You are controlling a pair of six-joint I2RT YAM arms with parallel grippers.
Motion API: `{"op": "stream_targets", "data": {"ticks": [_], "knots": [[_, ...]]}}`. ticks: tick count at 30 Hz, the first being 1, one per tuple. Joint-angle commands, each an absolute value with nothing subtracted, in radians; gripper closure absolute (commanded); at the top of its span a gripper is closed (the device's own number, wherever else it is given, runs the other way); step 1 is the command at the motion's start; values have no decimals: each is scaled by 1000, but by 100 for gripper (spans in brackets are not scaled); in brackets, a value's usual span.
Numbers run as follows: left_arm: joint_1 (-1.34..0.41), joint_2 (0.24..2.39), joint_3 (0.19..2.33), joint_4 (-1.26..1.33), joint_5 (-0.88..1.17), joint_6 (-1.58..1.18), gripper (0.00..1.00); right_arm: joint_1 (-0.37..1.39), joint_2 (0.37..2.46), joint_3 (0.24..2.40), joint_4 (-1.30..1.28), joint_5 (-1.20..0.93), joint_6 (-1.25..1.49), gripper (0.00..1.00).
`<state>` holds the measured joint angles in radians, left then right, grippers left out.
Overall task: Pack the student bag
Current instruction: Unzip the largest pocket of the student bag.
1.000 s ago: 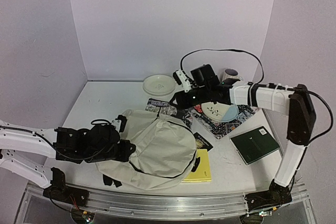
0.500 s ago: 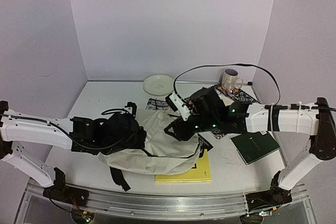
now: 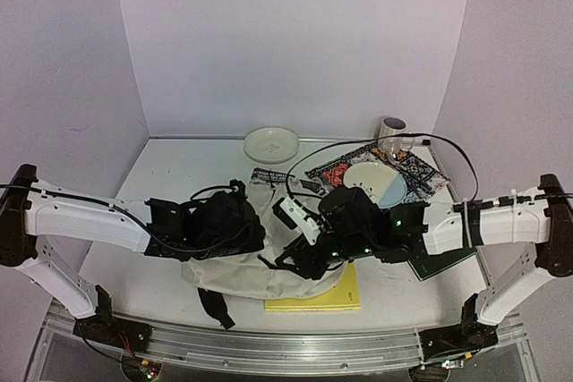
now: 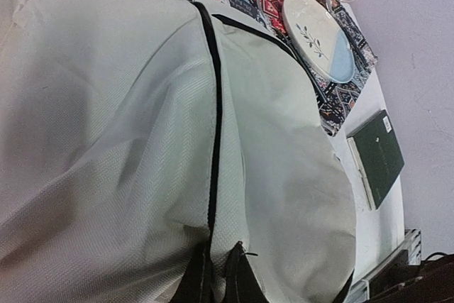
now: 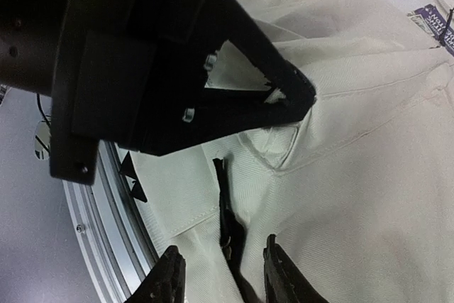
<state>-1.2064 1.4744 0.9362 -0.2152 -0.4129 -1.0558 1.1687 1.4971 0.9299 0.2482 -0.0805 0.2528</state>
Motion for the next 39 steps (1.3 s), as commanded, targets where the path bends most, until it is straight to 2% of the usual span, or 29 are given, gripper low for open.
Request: {"op": "stream_targets", "data": {"ticks": [1, 27, 34, 39], "knots": [[-1169, 1474, 937, 17, -346, -1124, 100, 1175, 1495, 931, 287, -89, 267, 63], [-1164, 1431, 911, 112, -233, -1163, 100, 1178, 1713, 1037, 275, 73, 228, 62], [-1162, 1385, 891, 149, -216, -1185, 100, 1180, 1753, 1029, 268, 130, 211, 70], [-1156, 1351, 866, 152, -227, -1200, 100, 1180, 1753, 1012, 273, 150, 216, 85]]}}
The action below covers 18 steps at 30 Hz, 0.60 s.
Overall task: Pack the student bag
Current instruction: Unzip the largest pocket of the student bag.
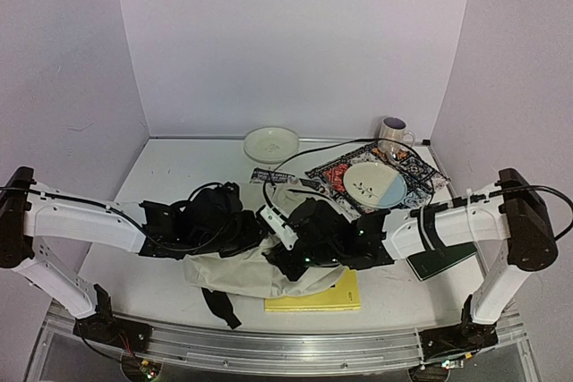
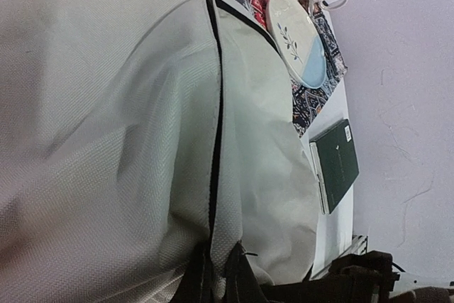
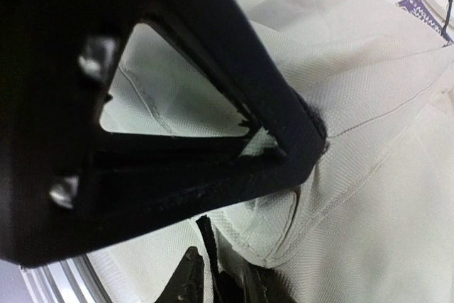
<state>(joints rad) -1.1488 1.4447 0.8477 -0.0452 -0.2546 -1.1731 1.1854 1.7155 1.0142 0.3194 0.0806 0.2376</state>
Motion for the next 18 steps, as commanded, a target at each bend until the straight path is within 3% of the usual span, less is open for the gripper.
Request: {"op": "stream_targets", "data": {"ticks": [1, 4, 18], "knots": [[-1155, 1346, 859, 152, -231, -1206, 100, 1180, 1749, 1007, 278, 151, 218, 89], [-1152, 1339, 839, 154, -237, -1222, 100, 1179, 1726, 978, 309, 150, 231, 100], [-1124, 1266, 716, 116, -328, -1221, 100, 1179, 1535, 849, 393, 191, 297, 100]]}}
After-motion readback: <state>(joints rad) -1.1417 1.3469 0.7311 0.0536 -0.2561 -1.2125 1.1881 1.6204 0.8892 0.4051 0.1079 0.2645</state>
